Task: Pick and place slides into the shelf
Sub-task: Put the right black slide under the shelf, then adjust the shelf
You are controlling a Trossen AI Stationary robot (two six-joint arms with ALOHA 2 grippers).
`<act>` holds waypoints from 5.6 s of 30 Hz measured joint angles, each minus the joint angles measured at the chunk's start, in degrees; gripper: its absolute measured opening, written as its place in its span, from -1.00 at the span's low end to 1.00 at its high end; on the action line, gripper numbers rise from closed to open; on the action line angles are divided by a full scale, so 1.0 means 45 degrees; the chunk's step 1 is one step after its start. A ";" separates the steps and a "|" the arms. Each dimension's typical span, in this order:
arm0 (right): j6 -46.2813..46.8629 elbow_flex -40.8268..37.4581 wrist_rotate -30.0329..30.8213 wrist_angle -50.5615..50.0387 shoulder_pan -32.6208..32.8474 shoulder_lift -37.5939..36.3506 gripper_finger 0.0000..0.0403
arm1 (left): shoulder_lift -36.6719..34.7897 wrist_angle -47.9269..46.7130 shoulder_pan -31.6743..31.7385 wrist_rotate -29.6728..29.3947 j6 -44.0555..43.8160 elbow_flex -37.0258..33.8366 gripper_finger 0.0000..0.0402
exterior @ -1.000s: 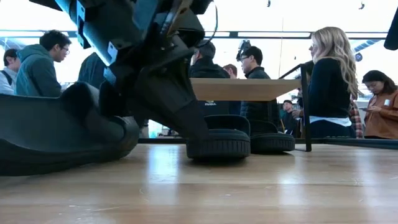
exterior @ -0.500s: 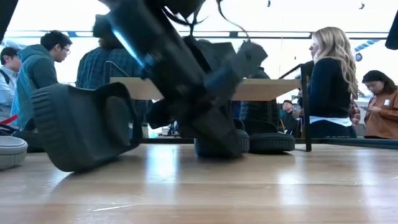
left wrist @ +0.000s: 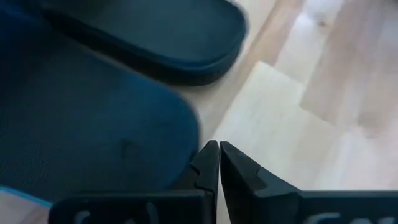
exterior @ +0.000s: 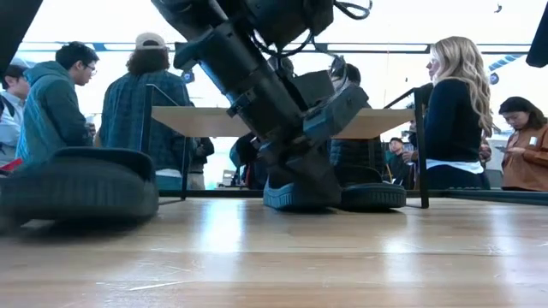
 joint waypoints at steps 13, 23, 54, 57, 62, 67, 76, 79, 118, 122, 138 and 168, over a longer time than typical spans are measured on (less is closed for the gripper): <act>-0.0435 0.0000 0.0032 -0.0139 0.0000 0.0000 -0.96 | -0.1541 -0.3466 -0.2480 -0.1347 -0.4685 -0.0499 -1.00; -0.0607 -0.0039 0.0362 -0.0211 -0.0005 0.0000 -0.96 | -0.1643 -0.3309 -0.2224 -0.3862 -0.8628 -0.1614 -1.00; -0.0578 -0.0053 0.0280 -0.0230 0.0049 0.0000 -0.96 | -0.1638 -0.0332 0.1056 -0.4272 -0.6941 -0.2987 -1.00; -0.0578 -0.0053 0.0280 -0.0230 0.0049 0.0000 -0.96 | -0.1638 -0.0271 0.1157 -0.4267 -0.6907 -0.2987 -1.00; -0.0578 -0.0053 0.0280 -0.0399 0.0049 0.0000 -0.96 | -0.1638 -0.0202 0.1182 -0.3859 -0.6902 -0.3004 -1.00; -0.0420 -0.0058 0.0176 -0.0420 0.0049 0.0000 -0.96 | -0.1695 -0.0369 0.0590 -0.3796 -0.6899 -0.3128 -1.00; 0.0718 -0.0063 -0.0032 -0.0307 -0.0244 -0.0002 -0.96 | -0.2647 -0.2962 -0.1677 -0.4613 -0.8270 -0.3141 -1.00; -0.0768 -0.0068 -0.0687 0.0942 -0.0987 -0.0015 -0.96 | -0.3481 -0.4967 -0.2212 -0.4664 -0.9789 -0.3167 -1.00; 0.0646 -0.0165 0.1404 -0.1454 -0.3622 -0.2180 -0.44 | -1.5596 -1.1511 0.0432 -0.6041 -0.9037 -0.6765 -0.39; 0.0636 -0.0155 0.1278 -0.1427 -0.3840 -0.2186 -0.26 | -1.5746 -0.9219 0.1667 -0.4315 -0.6310 -0.6879 -0.05; 0.0724 -0.0151 0.0987 -0.1406 -0.3959 -0.2171 -0.08 | -1.4997 -0.7408 0.7531 0.1912 -0.2820 -0.6523 0.11; 0.0819 -0.0209 0.1033 -0.2192 -0.3988 -0.2161 -0.01 | -1.3812 -0.7649 0.8242 0.5074 -0.2805 -0.6700 -0.77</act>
